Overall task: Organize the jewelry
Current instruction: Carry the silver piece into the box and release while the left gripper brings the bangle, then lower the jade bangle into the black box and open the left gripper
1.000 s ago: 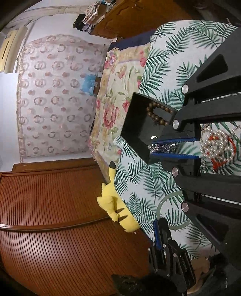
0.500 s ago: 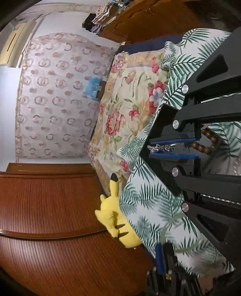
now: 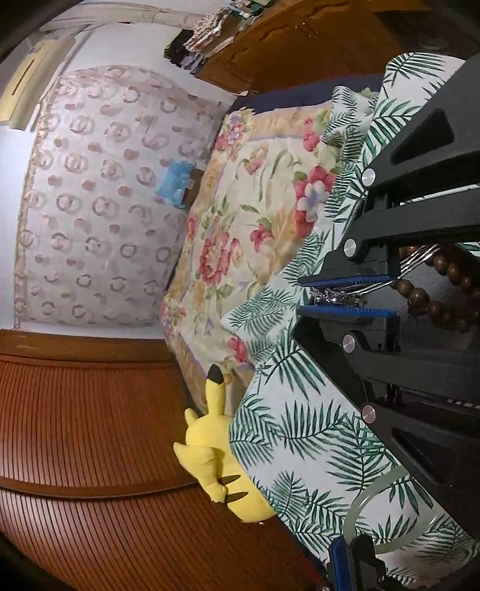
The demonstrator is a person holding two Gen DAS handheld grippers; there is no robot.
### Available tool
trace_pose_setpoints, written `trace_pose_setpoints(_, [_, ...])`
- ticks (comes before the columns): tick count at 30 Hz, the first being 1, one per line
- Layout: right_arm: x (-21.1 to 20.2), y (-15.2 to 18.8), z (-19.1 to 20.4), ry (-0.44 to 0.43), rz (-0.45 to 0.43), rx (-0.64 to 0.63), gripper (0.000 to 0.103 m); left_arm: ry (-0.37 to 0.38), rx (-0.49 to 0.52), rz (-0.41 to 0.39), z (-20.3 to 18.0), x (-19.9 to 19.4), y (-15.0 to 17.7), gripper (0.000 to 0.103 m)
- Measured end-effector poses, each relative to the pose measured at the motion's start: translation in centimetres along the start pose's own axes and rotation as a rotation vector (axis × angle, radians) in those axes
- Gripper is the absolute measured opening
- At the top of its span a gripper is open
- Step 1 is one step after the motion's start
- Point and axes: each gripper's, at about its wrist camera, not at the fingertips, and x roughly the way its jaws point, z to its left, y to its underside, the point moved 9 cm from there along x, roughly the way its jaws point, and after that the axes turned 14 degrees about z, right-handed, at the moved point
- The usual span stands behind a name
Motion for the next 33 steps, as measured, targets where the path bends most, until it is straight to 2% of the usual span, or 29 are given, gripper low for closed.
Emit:
trace_pose_setpoints(4, [-0.5,0.6,-0.5,-0.052,-0.002,0.04,0.012,-0.005,0.002,0.0,0.2,0.4,-0.3,0.008])
trace_pose_setpoints(20, [-4.4,5.2,-3.5,-0.05,-0.023,0.059,0.012,-0.015,0.008,0.016,-1.2,4.1,-3.9,0.008])
trace_pose_setpoints(27, [-5.5,7.5,-4.1,-0.057,-0.031,0.073,0.012,0.005,-0.003,0.067,-2.1,7.0,-5.2,0.008])
trace_pose_setpoints(33, [-5.6,9.7,-3.9,-0.059,-0.018,0.071,0.012,0.01,0.022,0.122,-3.5,9.2,-4.1,0.008])
